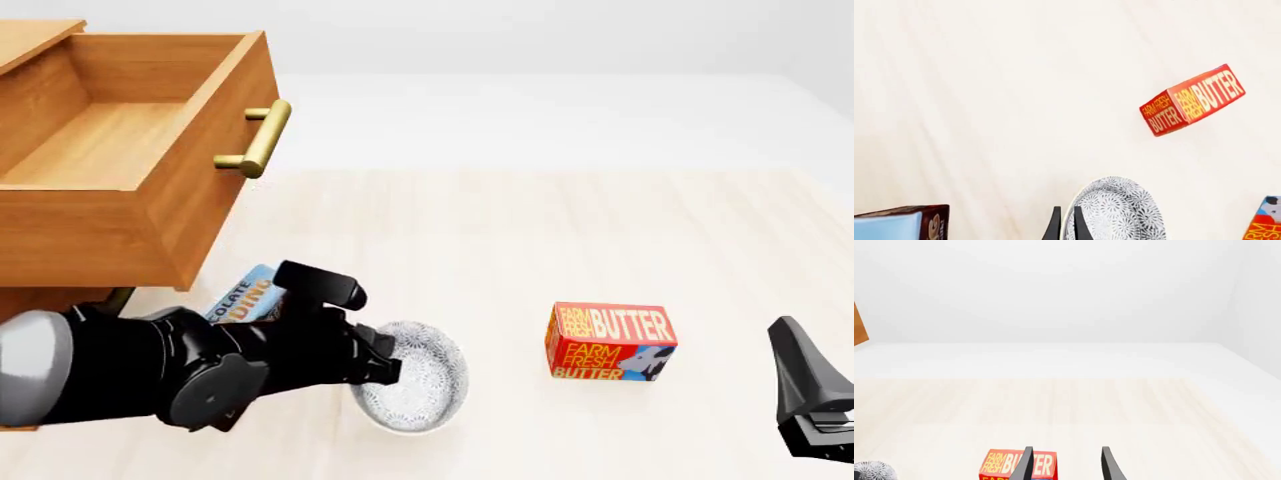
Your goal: Put the bowl in the top drawer of the cabinet.
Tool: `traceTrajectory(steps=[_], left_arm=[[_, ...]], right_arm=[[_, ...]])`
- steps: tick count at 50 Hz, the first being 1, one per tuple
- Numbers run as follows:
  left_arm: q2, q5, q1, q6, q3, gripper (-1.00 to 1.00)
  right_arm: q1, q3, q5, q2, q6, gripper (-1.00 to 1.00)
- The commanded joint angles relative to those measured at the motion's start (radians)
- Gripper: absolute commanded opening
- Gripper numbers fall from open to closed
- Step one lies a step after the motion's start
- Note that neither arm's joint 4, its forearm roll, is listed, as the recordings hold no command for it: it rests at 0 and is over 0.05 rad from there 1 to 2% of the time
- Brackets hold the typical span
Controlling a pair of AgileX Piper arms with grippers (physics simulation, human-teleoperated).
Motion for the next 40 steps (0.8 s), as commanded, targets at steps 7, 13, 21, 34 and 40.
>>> traceTrajectory(steps=[7,13,21,34,40], left_arm=[[-0.098,0.027,-0.004,0.043,0.015,-1.0],[-0.136,0.044,-0.002,0.057,0.021,-1.0],[-0.2,0.077,-0.006,0.075,0.026,-1.0],[-0.315,0.131,-0.008,0.121,0.031,-1.0],[-0.344,0.141,-0.005,0.133,0.035,-1.0]], right_arm=[[0.0,0.0,0.0,-0.001,0.0,1.0],[0.0,0.0,0.0,-0.001,0.0,1.0],[0.0,0.0,0.0,-0.001,-0.001,1.0],[0.0,0.0,0.0,-0.001,-0.001,1.0],[0.0,0.0,0.0,-0.001,0.0,1.0]])
